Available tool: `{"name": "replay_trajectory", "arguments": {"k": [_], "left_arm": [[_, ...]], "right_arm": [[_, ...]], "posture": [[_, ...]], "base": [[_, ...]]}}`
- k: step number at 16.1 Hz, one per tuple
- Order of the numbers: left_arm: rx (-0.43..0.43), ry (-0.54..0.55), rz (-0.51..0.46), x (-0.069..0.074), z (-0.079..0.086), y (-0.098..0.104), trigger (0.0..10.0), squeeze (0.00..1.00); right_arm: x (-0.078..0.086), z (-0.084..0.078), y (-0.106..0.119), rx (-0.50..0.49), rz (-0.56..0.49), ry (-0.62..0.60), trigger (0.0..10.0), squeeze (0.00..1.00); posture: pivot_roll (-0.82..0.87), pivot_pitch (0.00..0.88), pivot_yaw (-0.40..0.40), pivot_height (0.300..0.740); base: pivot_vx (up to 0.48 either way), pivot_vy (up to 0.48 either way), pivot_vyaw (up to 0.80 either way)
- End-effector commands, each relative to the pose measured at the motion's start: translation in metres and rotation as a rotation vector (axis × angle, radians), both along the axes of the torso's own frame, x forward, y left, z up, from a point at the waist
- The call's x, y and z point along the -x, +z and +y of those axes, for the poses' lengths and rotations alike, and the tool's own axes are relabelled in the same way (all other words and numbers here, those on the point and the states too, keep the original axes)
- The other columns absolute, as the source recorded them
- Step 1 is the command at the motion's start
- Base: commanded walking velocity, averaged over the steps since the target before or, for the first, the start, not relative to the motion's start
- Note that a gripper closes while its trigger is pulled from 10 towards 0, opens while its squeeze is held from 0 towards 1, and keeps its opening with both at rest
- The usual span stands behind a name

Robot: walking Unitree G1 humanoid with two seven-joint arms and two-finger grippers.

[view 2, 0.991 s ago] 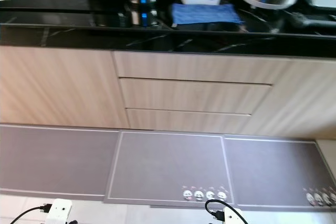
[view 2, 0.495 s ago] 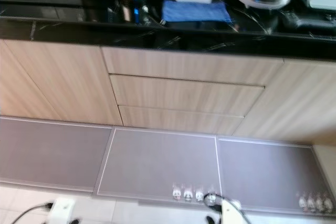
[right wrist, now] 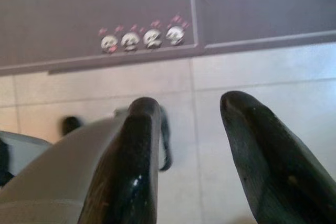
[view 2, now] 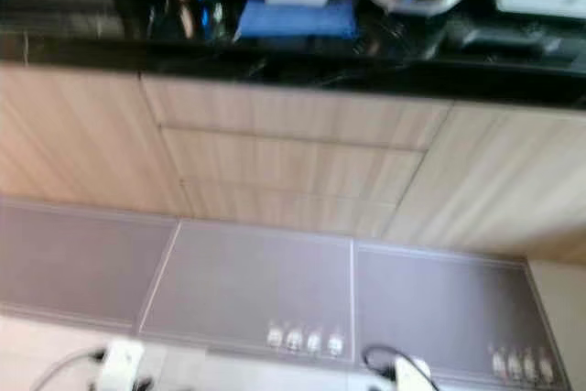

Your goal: Kitchen organization

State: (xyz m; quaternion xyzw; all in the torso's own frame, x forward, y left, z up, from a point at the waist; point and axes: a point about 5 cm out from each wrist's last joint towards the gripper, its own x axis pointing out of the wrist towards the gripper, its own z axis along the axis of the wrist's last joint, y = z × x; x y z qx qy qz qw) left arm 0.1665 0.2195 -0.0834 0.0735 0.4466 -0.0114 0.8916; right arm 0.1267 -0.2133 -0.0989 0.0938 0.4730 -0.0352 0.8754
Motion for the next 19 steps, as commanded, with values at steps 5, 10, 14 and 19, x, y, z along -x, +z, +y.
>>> {"name": "replay_trajectory", "arguments": {"k": [5,10,14,19], "left_arm": [[-0.022,-0.010,0.032,0.006,0.006,-0.002,10.0,0.00],[-0.016,-0.016,0.025,0.004,0.003,-0.002,10.0,0.00],[-0.008,-0.022,0.020,0.003,-0.001,-0.002,10.0,0.00],[-0.005,-0.023,0.015,0.002,-0.002,-0.001,10.0,0.00]], "right_arm": [[-0.002,0.004,0.000,-0.010,0.000,-0.013,10.0,0.00],[0.000,0.001,-0.001,-0.007,0.010,-0.016,10.0,0.00],[0.003,-0.003,-0.001,-0.005,0.036,-0.008,10.0,0.00],[0.006,-0.007,-0.001,0.003,0.034,-0.013,10.0,0.00]], "posture": [[-0.01,0.099,-0.050,0.740],[-0.01,0.097,-0.051,0.740],[-0.01,0.096,-0.053,0.740],[-0.01,0.103,-0.054,0.740]], "base": [[0.000,-0.374,0.00],[0.000,-0.376,0.00],[0.000,-0.377,-0.49],[0.000,-0.378,-0.12]]}}
